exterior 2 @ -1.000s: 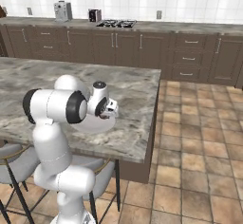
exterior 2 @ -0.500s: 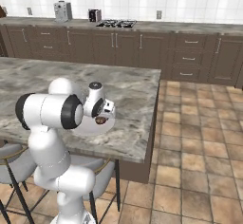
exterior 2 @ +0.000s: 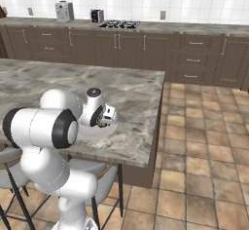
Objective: Take the cheese, steak, and potato from the fridge and place them on the plate on the dining counter to create an appetizer plate.
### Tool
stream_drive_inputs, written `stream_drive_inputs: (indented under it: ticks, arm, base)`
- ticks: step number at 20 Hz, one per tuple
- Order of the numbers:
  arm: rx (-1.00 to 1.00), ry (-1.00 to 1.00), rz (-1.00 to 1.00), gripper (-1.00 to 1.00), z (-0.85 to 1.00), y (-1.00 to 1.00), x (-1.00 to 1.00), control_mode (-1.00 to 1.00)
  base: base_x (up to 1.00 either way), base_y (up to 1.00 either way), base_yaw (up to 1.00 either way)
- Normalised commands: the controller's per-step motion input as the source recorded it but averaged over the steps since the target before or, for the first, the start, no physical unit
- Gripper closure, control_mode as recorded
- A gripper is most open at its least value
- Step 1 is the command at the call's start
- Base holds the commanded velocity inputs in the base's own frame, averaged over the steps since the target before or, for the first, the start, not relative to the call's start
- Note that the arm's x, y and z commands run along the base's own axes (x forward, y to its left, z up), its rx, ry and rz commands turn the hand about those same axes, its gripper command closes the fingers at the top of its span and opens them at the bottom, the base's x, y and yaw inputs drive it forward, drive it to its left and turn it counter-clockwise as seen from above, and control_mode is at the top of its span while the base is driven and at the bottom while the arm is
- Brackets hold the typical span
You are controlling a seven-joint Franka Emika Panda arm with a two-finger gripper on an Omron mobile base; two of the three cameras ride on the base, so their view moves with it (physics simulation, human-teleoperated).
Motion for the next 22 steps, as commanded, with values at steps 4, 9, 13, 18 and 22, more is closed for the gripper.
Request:
stream_drive_inputs:
  ticks: [4, 9, 13, 18, 22]
  arm:
    - [0.00, -0.14, 0.00, -1.00, 0.84, -0.22, -0.24, -1.00]
    - [0.00, -0.15, 0.01, -1.00, 0.92, -0.25, -0.52, -1.00]
    - [0.00, -0.17, 0.01, -1.00, 0.77, -0.19, -0.83, -1.00]
    - [0.00, -0.21, 0.00, -1.00, 0.58, -0.14, -1.00, -1.00]
    - [0.00, -0.20, 0.00, -1.00, 0.60, -0.10, -1.00, -1.00]
  base:
    - [0.00, 0.00, 0.00]
    - [0.00, 0.00, 0.00]
    - [0.00, 0.00, 0.00]
    - [0.00, 0.00, 0.00]
    - [0.00, 0.00, 0.00]
